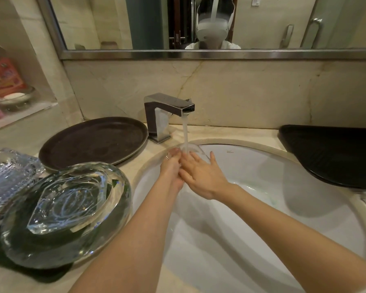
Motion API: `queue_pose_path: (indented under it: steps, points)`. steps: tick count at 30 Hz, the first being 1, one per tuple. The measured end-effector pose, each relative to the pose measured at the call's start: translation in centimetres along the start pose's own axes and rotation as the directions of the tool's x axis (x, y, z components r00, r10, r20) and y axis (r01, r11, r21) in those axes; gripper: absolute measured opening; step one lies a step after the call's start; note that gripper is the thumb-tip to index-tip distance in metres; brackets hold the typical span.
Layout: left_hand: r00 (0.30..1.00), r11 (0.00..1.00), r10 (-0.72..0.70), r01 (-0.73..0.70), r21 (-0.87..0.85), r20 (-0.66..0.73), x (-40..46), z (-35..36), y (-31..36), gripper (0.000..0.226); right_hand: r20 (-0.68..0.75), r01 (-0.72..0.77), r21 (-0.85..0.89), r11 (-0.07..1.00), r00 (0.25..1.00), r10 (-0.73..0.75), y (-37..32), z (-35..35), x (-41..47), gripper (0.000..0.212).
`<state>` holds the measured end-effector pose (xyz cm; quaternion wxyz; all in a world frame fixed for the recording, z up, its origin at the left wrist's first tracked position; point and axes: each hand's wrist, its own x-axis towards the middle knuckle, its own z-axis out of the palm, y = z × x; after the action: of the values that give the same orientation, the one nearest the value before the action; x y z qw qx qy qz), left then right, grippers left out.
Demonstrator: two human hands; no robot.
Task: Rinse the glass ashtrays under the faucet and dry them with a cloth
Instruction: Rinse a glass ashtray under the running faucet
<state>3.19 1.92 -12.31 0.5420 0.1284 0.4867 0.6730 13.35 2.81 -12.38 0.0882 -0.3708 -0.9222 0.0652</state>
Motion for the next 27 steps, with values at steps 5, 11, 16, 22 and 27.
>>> queue_pose_path:
  steps: [5, 11, 16, 22, 27]
  points:
    - [1.000, 0.999, 0.016, -0.016, -0.040, 0.009, -0.1, 0.1, 0.1, 0.017, -0.061, -0.098, -0.112, 0.989, 0.994, 0.092, -0.4, 0.4, -0.3, 0.056]
    - [1.000, 1.000, -0.012, 0.012, 0.004, -0.015, 0.0, -0.4, 0.6, 0.014, -0.168, 0.053, 0.197, 0.979, 0.986, -0.020, -1.6, 0.7, -0.4, 0.030]
    - [0.999, 0.998, -0.031, 0.029, 0.052, 0.037, -0.1, 0.1, 0.0, 0.012, 0.003, -0.022, 0.035, 0.999, 1.000, 0.022, 0.2, 0.6, -0.3, 0.060]
    - [0.995, 0.996, 0.078, -0.080, -0.037, -0.066, -0.2, 0.1, 0.6, 0.029, -0.139, -0.075, -0.123, 0.990, 0.989, 0.058, -0.5, 0.6, -0.1, 0.068]
    - [0.997, 0.994, 0.034, -0.041, -0.100, -0.064, -0.4, -0.1, 0.9, 0.020, -0.727, 0.084, 0.047, 0.995, 0.686, -0.023, 0.9, 0.9, 0.0, 0.024]
